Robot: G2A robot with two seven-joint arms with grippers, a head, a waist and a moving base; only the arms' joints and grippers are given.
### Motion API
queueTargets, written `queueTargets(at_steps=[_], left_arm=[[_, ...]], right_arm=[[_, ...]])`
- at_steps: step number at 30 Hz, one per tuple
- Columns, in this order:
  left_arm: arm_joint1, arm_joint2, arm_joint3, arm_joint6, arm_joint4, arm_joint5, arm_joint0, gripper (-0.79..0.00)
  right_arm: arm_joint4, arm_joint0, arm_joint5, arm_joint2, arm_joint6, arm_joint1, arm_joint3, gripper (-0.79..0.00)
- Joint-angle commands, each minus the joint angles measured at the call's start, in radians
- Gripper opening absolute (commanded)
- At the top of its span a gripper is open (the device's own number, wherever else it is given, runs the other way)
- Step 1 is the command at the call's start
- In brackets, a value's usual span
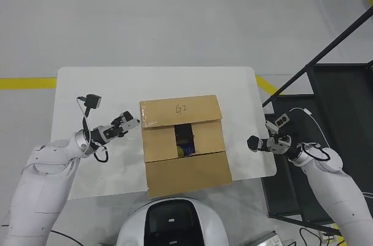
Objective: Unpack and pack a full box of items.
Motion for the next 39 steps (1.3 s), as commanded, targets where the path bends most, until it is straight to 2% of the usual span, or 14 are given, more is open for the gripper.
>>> queueTargets(at_steps=[1,21,24,32,39], left_arm=[[-0.004,0.025,0.02,0.008,0.01,-0.027,-0.016,0.0],[-0.007,0.039,0.033,0.018,0.005,-0.04,-0.022,0.0],[-0.013,0.079,0.082,-0.031,-0.097,0.035,-0.048,0.0],[-0.036,0.192,0.161,-0.154,-0.2,0.032,-0.122,0.0],[-0.045,0.241,0.174,-0.217,-0.238,0.027,-0.133,0.0]], right_arm=[[0.002,0.006,0.003,-0.005,0.001,-0.003,0.015,0.0],[0.002,0.006,0.003,-0.005,0.001,-0.003,0.015,0.0],[0.002,0.006,0.003,-0.005,0.001,-0.003,0.015,0.0],[0.002,0.006,0.003,-0.005,0.001,-0.003,0.015,0.0],[0.002,0.006,0.003,-0.005,0.001,-0.003,0.015,0.0]])
